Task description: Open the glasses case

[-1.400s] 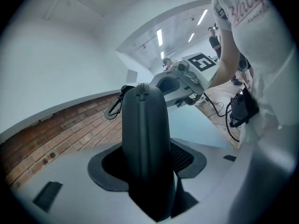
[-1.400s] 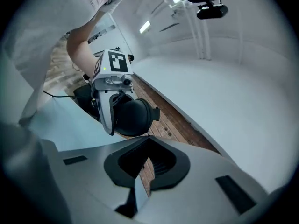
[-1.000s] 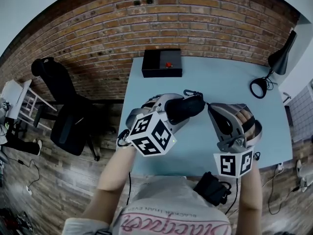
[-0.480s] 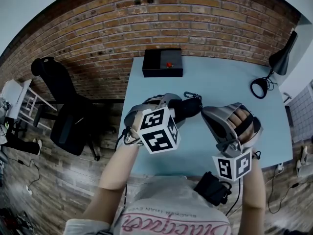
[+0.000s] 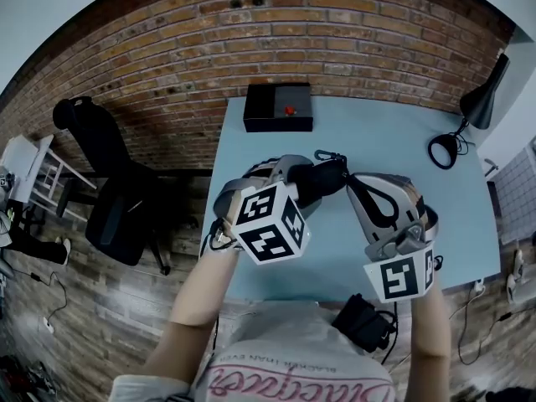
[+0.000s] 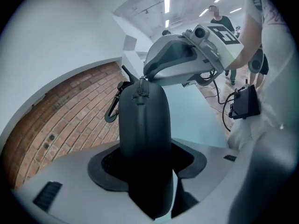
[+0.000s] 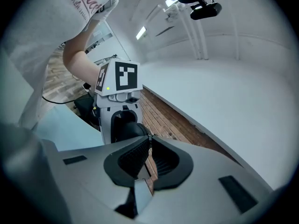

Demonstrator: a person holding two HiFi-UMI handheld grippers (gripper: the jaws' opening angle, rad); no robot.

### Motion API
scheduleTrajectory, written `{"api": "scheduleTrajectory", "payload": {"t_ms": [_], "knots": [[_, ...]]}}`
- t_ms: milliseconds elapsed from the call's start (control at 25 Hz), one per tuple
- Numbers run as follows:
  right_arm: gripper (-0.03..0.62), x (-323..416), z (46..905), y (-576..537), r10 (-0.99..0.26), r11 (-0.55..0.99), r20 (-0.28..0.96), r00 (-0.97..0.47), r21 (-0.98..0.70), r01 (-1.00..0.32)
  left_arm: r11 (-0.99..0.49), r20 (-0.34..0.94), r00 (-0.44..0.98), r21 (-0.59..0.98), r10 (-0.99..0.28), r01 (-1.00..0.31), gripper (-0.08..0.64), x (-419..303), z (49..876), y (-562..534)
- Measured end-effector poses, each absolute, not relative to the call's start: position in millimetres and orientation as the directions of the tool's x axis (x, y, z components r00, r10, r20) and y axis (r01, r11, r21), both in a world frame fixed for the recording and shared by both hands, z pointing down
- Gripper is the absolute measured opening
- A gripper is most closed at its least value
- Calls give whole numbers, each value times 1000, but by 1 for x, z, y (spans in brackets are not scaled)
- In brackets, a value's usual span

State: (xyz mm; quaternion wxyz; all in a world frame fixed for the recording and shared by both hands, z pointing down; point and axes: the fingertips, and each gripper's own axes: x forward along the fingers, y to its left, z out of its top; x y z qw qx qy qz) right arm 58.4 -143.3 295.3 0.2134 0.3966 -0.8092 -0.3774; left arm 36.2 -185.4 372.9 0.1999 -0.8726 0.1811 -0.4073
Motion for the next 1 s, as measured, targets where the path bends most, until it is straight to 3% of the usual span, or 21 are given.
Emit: {"api": "scheduleTrajectory", "payload": {"t_ms": [320,640,840,1000], "knots": [[20,58,310,-147,-803,412,150,-577,840,-354,-834,685,525,-544,-505,-93,255,27,382,-185],[17,50,324,-137,-832,147,160,-531,987,67,-828,756,391,-561,-524,-25,255,19,397,-188],[18,38,326,-133,-816,124,176,-550,984,131,-816,762,360,-578,-539,0,255,20,402,-187],[18,30,326,-132,-803,147,179,-568,984,102,-824,764,369,-566,-529,-9,255,21,405,-186]]}}
